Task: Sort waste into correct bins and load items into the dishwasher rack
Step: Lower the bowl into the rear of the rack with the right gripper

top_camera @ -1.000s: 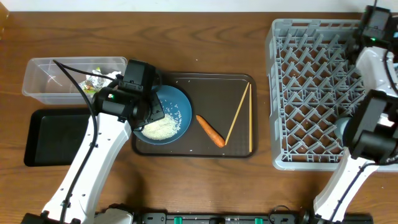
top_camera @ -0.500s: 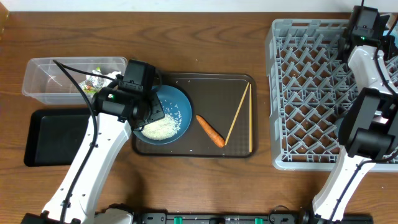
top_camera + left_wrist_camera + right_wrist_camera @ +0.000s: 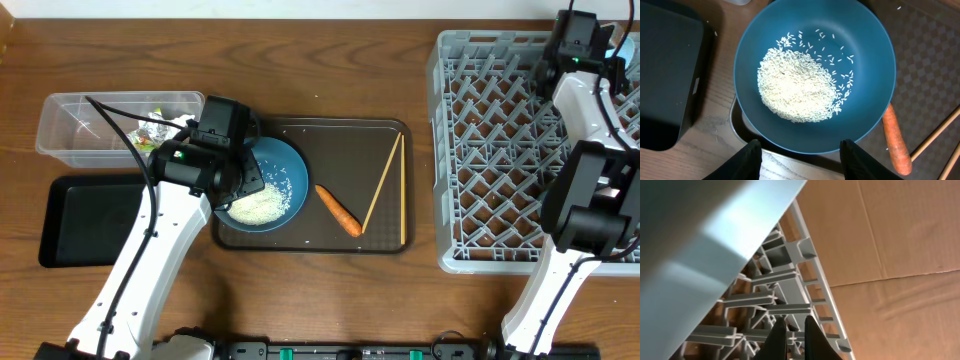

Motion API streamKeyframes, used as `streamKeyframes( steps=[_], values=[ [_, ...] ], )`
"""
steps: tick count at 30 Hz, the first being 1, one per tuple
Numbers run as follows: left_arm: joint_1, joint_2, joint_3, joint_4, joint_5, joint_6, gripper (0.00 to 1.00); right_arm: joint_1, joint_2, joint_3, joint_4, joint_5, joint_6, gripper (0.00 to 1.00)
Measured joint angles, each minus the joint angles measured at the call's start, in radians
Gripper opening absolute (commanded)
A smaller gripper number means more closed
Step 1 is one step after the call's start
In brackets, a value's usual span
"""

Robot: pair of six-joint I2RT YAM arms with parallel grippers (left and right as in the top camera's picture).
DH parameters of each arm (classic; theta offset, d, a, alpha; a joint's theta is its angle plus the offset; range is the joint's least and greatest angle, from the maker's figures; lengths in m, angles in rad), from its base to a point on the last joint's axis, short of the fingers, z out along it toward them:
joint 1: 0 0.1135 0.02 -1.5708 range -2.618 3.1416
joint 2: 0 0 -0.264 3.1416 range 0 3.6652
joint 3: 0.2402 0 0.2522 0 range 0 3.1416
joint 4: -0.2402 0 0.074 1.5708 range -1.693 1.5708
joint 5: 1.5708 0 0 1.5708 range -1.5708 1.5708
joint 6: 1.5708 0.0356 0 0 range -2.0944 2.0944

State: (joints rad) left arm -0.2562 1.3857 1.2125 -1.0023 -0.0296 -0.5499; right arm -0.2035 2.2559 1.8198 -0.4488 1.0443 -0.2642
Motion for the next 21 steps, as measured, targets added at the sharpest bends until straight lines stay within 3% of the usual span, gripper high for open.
streamKeyframes(
  steps=[5,15,21],
  values=[
    [0.0,0.0,0.0,0.0,0.0,0.0,0.52,-0.001,-0.013,0.0,-0.035,-0.097,0.013,0.13],
    [0.0,0.0,0.0,0.0,0.0,0.0,0.52,-0.002,-0.042,-0.002,-0.134,-0.432,0.083,0.14],
    [0.0,0.0,0.0,0.0,0.0,0.0,0.52,-0.002,-0.08,-0.003,-0.134,-0.505,0.099,0.16]
  ],
)
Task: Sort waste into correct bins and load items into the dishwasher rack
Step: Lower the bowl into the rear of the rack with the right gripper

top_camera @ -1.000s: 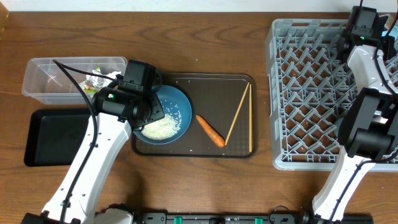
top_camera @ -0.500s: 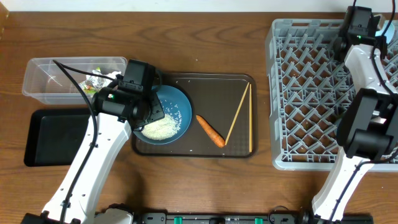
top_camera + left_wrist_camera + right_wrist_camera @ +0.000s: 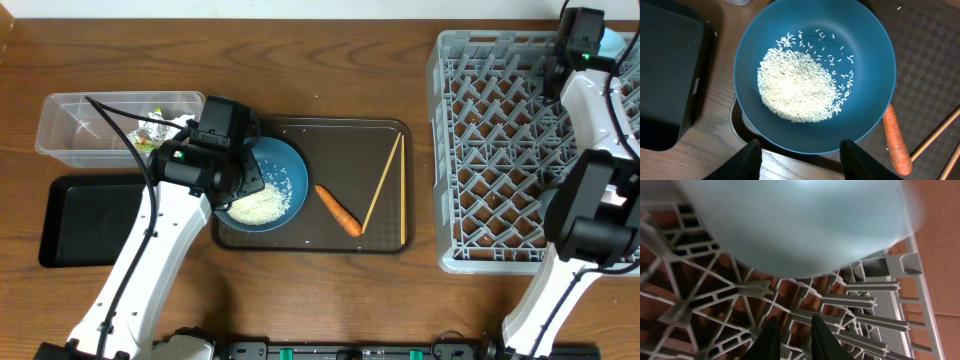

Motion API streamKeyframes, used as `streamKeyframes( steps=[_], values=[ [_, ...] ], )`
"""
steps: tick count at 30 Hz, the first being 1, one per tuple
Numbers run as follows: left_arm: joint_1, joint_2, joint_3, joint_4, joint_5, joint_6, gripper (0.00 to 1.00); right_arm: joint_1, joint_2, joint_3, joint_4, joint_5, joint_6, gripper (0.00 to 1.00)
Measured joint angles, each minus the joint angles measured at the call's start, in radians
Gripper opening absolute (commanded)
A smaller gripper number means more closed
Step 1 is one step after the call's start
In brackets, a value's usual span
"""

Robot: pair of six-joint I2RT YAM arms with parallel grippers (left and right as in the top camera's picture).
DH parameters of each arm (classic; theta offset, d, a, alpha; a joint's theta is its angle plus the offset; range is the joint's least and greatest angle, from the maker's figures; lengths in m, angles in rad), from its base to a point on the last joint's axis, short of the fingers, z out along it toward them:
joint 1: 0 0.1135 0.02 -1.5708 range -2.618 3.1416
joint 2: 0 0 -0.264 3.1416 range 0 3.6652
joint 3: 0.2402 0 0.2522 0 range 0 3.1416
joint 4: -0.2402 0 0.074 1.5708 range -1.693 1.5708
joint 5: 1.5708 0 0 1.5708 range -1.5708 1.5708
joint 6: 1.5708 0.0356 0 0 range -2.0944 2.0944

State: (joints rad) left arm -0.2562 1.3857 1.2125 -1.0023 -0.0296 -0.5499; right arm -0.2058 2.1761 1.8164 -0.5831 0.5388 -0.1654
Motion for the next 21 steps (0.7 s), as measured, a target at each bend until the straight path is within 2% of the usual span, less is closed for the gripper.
streamKeyframes(
  steps=[7,15,21],
  values=[
    [0.0,0.0,0.0,0.0,0.0,0.0,0.51,-0.002,-0.098,-0.002,0.025,-0.087,0.018,0.37],
    [0.0,0.0,0.0,0.0,0.0,0.0,0.51,-0.108,-0.187,-0.003,0.054,-0.298,0.188,0.39],
    [0.0,0.0,0.0,0.0,0.0,0.0,0.52,-0.219,-0.169,-0.004,0.11,-0.412,0.319,0.52]
  ],
)
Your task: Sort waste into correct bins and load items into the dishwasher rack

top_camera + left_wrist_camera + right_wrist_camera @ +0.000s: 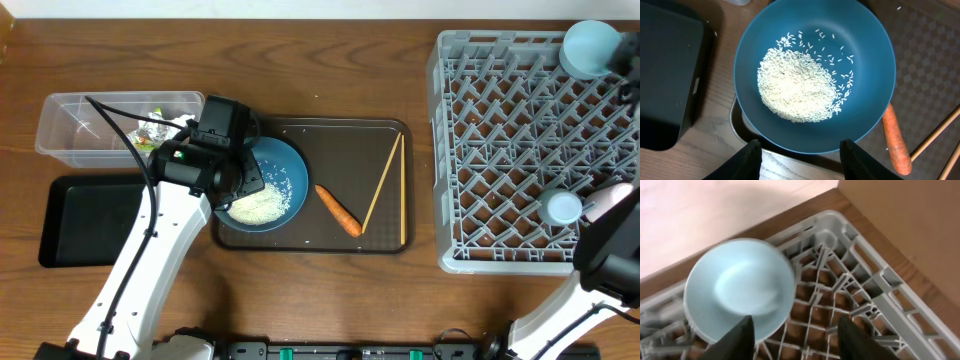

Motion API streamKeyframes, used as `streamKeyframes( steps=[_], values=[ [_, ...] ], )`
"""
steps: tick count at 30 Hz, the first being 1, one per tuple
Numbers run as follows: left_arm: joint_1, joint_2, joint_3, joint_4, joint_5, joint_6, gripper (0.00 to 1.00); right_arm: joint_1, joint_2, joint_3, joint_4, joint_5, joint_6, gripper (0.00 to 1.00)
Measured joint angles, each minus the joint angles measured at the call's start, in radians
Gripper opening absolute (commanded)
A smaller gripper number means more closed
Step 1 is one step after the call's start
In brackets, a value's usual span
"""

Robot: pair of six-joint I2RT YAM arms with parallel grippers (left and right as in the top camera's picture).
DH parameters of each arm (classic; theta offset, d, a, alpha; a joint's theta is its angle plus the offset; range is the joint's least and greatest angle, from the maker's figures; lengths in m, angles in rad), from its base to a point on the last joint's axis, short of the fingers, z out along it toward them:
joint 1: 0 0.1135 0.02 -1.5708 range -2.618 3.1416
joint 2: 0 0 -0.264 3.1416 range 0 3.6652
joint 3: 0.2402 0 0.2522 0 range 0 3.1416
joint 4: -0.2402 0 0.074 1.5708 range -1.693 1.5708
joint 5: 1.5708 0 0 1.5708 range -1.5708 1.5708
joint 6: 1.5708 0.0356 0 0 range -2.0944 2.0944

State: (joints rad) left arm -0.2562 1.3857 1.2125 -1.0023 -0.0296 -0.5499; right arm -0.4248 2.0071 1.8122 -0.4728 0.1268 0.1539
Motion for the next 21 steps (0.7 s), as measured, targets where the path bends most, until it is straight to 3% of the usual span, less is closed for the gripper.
streamKeyframes(
  steps=[16,21],
  values=[
    [0.0,0.0,0.0,0.0,0.0,0.0,0.52,-0.03,0.16,-0.001,0.085,-0.106,0.153,0.53],
    [0.0,0.0,0.0,0.0,0.0,0.0,0.51,-0.039,0.194,-0.001,0.116,-0.136,0.198,0.42]
  ],
)
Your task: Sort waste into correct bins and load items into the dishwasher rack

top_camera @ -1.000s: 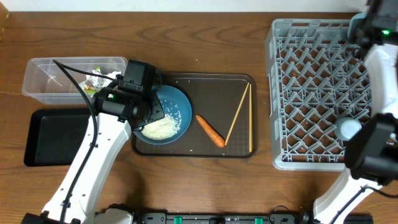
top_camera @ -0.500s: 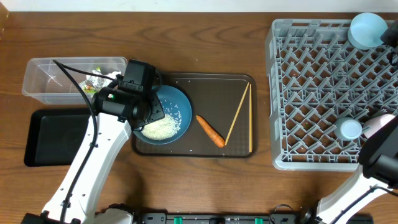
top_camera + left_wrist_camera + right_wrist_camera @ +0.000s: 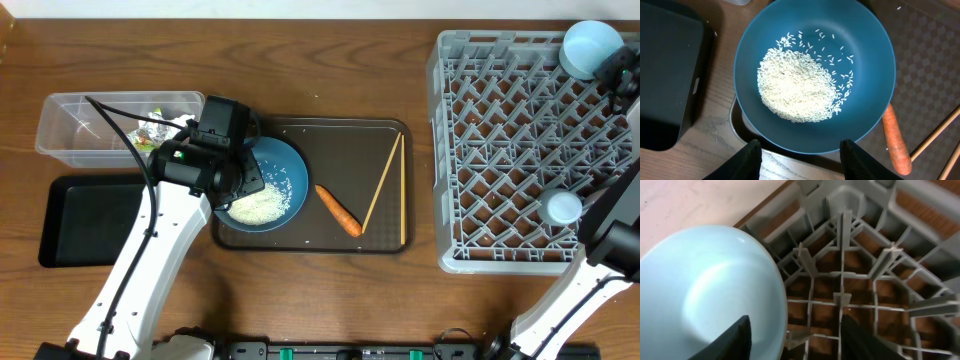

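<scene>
The blue bowl [image 3: 815, 75] of white rice [image 3: 797, 92] sits at the left end of the dark tray [image 3: 330, 150]. My left gripper [image 3: 802, 162] hangs open just over the bowl's near rim, holding nothing. An orange carrot [image 3: 338, 210] and two chopsticks [image 3: 385, 185] lie on the tray to the right. A light blue bowl [image 3: 705, 290] rests in the far right corner of the grey dishwasher rack [image 3: 500, 150]. My right gripper [image 3: 797, 340] is open right beside that bowl, above the rack grid.
A clear bin [image 3: 70, 130] with some scraps stands at the far left, with a black bin [image 3: 80, 220] in front of it. A small pale cup [image 3: 563, 208] sits in the rack near its right side.
My right gripper, still open, is now lower and closer to the rack, with the light blue bowl filling the left of its view. The left arm has not moved.
My right gripper's fingers were close together under the light blue bowl at the rack's far corner, then slightly wider. Then they stood wide open and higher, the bowl resting in the corner. Now they are close beside it. The left gripper stayed open over the rice bowl.
</scene>
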Motion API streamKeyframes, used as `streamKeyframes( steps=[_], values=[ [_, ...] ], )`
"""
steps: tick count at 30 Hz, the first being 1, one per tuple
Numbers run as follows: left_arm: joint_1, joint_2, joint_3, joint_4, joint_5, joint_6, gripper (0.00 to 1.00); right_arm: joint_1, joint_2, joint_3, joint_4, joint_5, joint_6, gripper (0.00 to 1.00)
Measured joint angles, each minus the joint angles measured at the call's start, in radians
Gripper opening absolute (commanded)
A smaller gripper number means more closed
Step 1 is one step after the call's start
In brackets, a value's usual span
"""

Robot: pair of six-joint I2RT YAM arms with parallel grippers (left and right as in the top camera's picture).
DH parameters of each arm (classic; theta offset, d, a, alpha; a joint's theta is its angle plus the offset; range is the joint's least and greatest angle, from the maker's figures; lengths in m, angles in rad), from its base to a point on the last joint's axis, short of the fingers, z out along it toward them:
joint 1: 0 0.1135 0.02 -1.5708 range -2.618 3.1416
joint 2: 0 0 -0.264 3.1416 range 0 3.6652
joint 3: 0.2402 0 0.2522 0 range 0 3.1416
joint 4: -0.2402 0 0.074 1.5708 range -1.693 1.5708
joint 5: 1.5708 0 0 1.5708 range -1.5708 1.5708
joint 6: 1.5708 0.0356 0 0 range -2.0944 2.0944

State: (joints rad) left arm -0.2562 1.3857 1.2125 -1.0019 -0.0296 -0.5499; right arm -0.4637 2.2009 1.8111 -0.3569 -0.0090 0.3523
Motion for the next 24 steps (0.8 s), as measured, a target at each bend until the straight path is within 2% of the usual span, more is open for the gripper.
streamKeyframes(
  steps=[3,5,6,7,16,24],
  values=[
    [0.0,0.0,0.0,0.0,0.0,0.0,0.52,0.0,0.024,0.0,0.003,-0.021,0.018,0.29],
    [0.0,0.0,0.0,0.0,0.0,0.0,0.52,0.0,0.038,0.0,0.003,-0.033,0.027,0.15],
    [0.0,0.0,0.0,0.0,0.0,0.0,0.51,0.001,0.043,0.0,0.003,-0.041,0.035,0.04],
    [0.0,0.0,0.0,0.0,0.0,0.0,0.52,0.001,0.047,0.0,0.004,-0.047,0.039,0.01],
    [0.0,0.0,0.0,0.0,0.0,0.0,0.52,-0.002,0.044,0.004,0.034,-0.064,0.047,0.01],
    [0.0,0.0,0.0,0.0,0.0,0.0,0.52,-0.004,-0.068,-0.003,0.014,-0.003,-0.058,0.01]
  ],
)
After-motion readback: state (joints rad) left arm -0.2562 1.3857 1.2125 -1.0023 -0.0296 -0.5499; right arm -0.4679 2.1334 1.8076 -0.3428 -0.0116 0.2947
